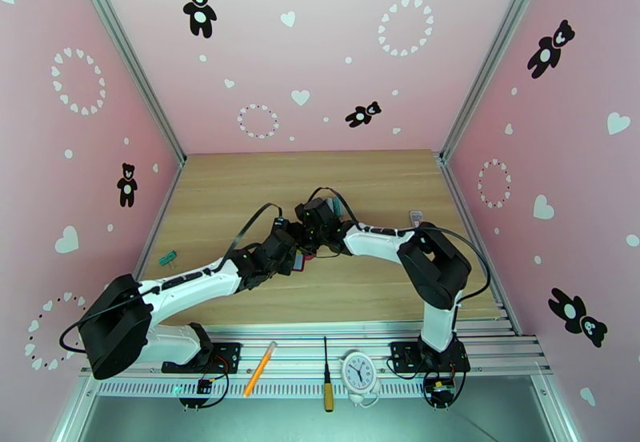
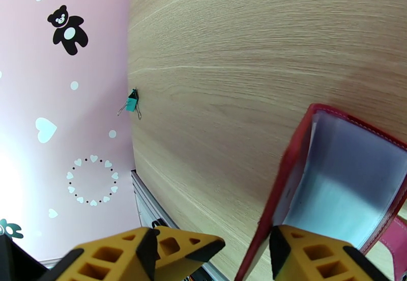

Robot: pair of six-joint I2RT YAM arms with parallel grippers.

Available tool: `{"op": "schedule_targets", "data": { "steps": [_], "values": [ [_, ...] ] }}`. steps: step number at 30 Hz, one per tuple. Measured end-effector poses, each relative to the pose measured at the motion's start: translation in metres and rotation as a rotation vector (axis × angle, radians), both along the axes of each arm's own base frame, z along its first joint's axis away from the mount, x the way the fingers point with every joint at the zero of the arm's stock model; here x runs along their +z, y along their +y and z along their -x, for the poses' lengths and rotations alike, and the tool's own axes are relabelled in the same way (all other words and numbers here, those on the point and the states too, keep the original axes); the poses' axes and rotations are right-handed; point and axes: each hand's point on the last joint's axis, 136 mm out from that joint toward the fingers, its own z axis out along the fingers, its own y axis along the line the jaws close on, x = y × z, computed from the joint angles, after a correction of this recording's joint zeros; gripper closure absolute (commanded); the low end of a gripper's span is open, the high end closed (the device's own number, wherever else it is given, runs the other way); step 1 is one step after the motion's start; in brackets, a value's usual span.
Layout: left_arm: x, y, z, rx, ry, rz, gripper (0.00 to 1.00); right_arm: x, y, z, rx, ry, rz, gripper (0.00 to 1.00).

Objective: Put the credit cards into the card holder

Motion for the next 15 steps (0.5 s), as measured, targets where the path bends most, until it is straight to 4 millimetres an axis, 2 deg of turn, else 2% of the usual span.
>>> {"op": "schedule_targets", "data": {
  "steps": [4, 9, 15],
  "values": [
    [0.0002, 0.0008, -0.0007, 0.003, -0.004, -0.004, 0.65, 0.0003, 0.0018, -0.0009, 0.001, -0.002, -0.002, 0.37],
    [-0.0013, 0.0013, -0.001, -0.002, -0.005, -0.016, 0.83, -0.0015, 0.0027, -0.0012, 0.001, 0.004, -0.003, 0.37],
    [-0.0007, 0.0019, -0.0022, 0.001, -0.01, -0.021, 0.88, -0.0011, 0.0033, -0.0017, -0.001, 0.006, -0.004, 0.37]
  ]
}}
